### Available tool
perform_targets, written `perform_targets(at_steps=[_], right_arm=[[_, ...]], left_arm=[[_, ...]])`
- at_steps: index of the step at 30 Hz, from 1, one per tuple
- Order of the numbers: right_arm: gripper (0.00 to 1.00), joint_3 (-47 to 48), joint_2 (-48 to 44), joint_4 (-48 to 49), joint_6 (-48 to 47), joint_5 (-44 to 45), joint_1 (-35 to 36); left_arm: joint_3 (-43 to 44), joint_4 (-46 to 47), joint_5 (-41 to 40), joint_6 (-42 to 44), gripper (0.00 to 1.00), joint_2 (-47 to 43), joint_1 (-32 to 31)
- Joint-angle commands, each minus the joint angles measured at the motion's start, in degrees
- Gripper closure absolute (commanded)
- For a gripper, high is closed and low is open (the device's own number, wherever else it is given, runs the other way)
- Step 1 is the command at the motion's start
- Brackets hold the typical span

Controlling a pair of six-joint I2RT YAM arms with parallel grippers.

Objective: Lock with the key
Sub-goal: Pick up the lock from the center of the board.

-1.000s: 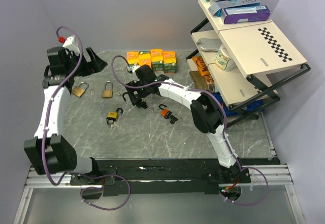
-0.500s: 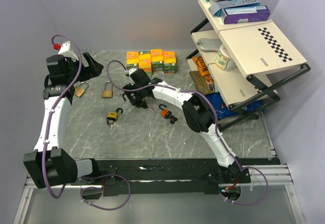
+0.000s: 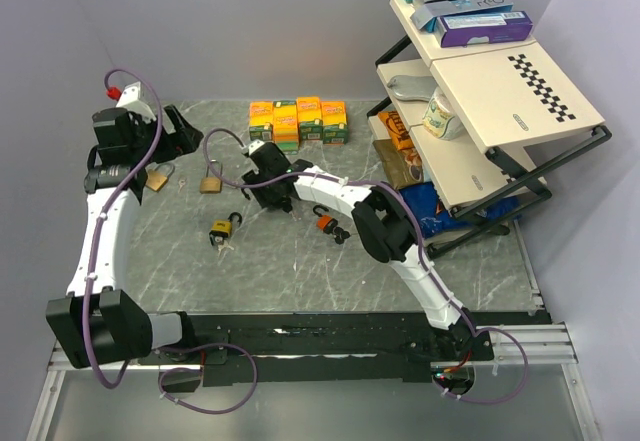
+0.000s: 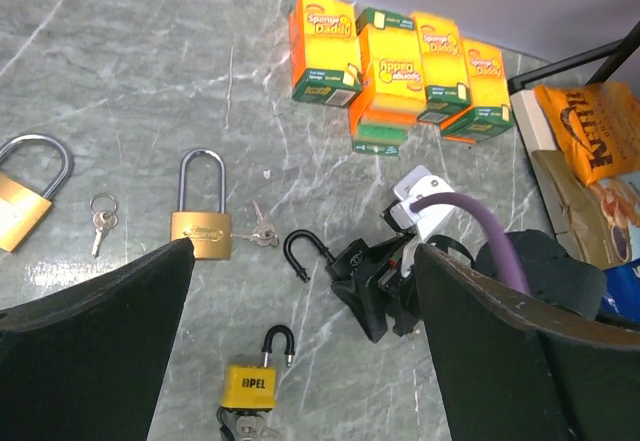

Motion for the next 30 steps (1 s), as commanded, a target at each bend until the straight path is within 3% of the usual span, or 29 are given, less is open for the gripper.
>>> perform_targets(at_steps=[1, 5, 7, 13, 16, 19, 25, 30], right_arm=[[0.43, 0.5, -0.5, -3.0, -1.4, 1.6, -0.2], [0.53, -1.6, -2.4, -5.2, -2.1, 1.1, -0.8], [0.67, -3.0, -3.3, -5.9, -2.6, -0.1, -1.3], [0.75, -9.4, -9.3, -8.0, -2.7, -5.9, -3.1], [0.76, -17.8, -14.8, -5.4, -2.7, -7.5, -2.9], [0.68, -21.9, -16.9, -5.0, -4.6, -5.9, -2.4], [0.43, -15.6, -10.7, -11.4, -4.5, -2.4, -2.4], [0.38, -14.9, -9.9, -12.3, -3.7, -2.4, -2.4]], left_arm=[[3.1, -0.8, 1.4, 1.3, 0.04, 1.7, 0.3], [2.9, -0.4, 2.1, 1.3, 0.04, 2.7, 0.3], [2.9, -0.6, 2.5, 1.6, 0.04, 3.3, 0.3], [2.9, -1.6, 4.2, 1.6, 0.04, 4.7, 0.4], [3.5, -3.2, 5.4, 1.7, 0.04, 6.0, 0.4], [4.3, -5.0, 7.3, 2.4, 0.04, 7.4, 0.4], [4.4, -4.8, 8.0, 2.6, 0.04, 7.8, 0.5], [4.6, -5.2, 7.5, 2.8, 0.04, 8.1, 0.5]])
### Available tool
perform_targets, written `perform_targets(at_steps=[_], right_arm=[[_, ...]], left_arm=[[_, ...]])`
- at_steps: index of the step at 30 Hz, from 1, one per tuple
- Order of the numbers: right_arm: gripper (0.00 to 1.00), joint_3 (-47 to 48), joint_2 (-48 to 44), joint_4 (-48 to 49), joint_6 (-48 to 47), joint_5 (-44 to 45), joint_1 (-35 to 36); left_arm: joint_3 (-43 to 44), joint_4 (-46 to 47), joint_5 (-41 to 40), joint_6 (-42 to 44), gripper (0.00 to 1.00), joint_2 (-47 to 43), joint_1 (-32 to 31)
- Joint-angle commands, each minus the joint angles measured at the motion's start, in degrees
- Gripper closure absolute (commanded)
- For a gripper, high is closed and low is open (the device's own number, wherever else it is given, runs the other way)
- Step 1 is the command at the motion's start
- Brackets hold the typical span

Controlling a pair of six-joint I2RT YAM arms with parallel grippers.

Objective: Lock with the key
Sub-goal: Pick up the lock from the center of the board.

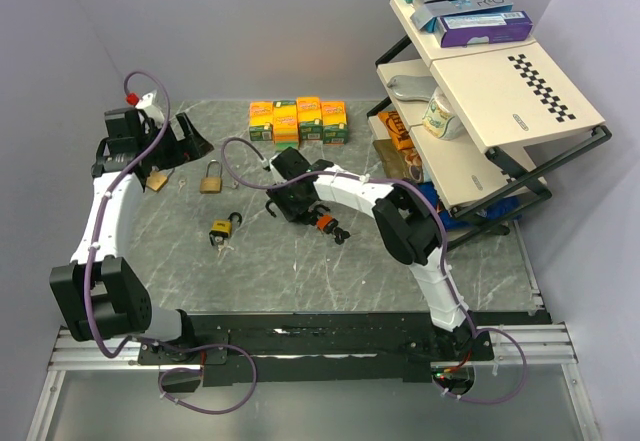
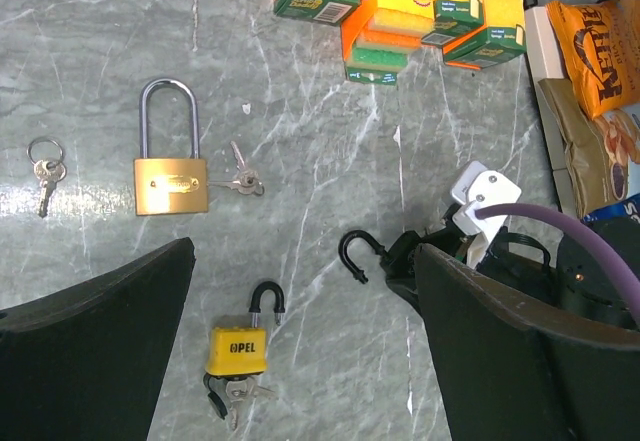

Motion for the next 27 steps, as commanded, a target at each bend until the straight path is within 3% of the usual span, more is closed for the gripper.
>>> perform_targets(at_steps=[1, 3, 6, 7, 9, 12, 13, 14, 16, 17, 21, 23, 27], right_arm=[[0.39, 1.8, 2.3, -4.6, 0.5, 1.4, 0.1], [0.38, 1.4, 2.2, -4.7, 0.8, 0.9, -0.6], [0.24, 2.2, 2.6, -5.1, 0.8, 1.6, -1.3], [0.23, 2.6, 2.7, -5.2, 0.8, 1.4, -1.4], [0.33, 2.7, 2.6, -5.0, 0.4, 0.8, -1.8], [0.35, 3.2, 3.1, -5.1, 0.3, 0.6, -1.9], [0.41, 3.5, 3.3, -5.1, 0.0, 0.3, -1.9], [0.56, 3.7, 3.3, -5.2, -0.3, 0.3, -1.9], [0.75, 3.6, 2.4, -5.5, -1.0, 0.3, -1.8], [0.97, 3.0, 1.6, -5.1, -2.8, 0.3, -1.9], [1.0, -4.0, -9.7, 2.7, -8.9, -3.0, -2.1], [1.0, -9.1, -14.5, 7.6, -14.1, -6.8, -2.1], [1.0, -15.3, -26.9, 10.9, -20.2, -20.1, -4.0]], left_arm=[[2.5, 0.2, 1.3, 1.2, 0.04, 0.1, 0.3], [2.6, -0.2, 1.1, 0.9, 0.04, 0.4, 0.5], [2.7, -0.6, 2.3, 0.7, 0.04, 1.2, 0.7], [2.7, -0.7, 2.6, 0.6, 0.04, 1.5, 0.7], [2.6, -0.5, 3.3, 0.4, 0.04, 1.7, 0.7], [2.2, -0.4, 3.2, 0.4, 0.04, 1.7, 0.7], [2.2, -0.4, 3.3, 0.6, 0.04, 1.7, 0.7], [2.1, -0.6, 3.9, 0.9, 0.04, 1.9, 0.7], [2.0, -1.3, 4.6, 1.5, 0.04, 1.9, 0.8], [1.9, -1.6, 5.3, 2.1, 0.04, 2.0, 1.0], [1.1, -3.3, 17.1, 7.1, 0.0, 2.7, 1.1], [0.3, -5.3, 20.9, 11.4, 0.08, 3.7, 1.1], [-3.0, -6.6, 30.4, 20.6, 0.12, 2.9, 1.1]])
